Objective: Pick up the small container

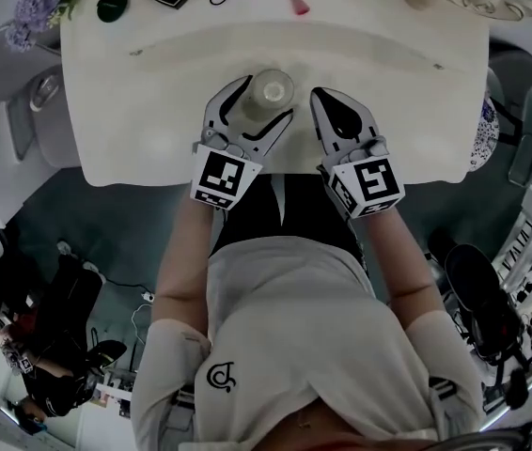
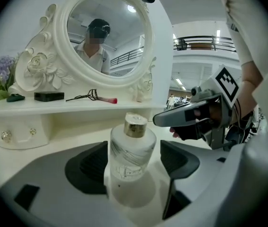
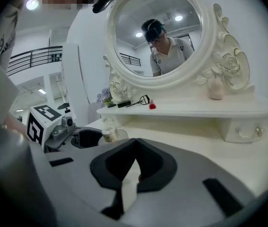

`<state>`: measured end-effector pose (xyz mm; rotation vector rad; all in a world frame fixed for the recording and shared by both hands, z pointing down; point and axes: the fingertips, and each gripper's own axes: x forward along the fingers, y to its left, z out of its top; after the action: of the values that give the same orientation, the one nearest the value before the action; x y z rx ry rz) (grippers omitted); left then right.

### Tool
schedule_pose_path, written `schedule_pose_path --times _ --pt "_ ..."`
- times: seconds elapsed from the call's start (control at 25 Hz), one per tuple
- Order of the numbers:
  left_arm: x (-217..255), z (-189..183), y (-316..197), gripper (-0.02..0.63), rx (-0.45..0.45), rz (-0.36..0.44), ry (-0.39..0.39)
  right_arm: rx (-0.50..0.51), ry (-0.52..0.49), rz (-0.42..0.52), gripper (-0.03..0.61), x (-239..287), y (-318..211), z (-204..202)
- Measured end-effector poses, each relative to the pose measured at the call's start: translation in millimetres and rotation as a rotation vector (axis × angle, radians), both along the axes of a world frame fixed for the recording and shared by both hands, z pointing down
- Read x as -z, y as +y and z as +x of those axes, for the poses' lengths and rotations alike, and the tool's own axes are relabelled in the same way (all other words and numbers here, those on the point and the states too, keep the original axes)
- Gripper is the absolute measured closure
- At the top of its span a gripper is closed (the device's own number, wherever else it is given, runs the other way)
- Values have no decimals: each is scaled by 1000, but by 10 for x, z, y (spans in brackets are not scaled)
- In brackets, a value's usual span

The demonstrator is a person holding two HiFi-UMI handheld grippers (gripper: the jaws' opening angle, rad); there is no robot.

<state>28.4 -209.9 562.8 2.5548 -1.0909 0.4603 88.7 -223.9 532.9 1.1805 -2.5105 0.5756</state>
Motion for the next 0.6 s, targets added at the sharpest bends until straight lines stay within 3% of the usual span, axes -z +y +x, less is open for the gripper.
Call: schedule_pose_path --times 0.36,0.6 --pt "-64 153 -221 253 25 31 -37 30 -31 -23 572 -35 -157 4" --pt "-145 173 -268 252 54 50 -103 29 -38 -20 571 -33 -271 62"
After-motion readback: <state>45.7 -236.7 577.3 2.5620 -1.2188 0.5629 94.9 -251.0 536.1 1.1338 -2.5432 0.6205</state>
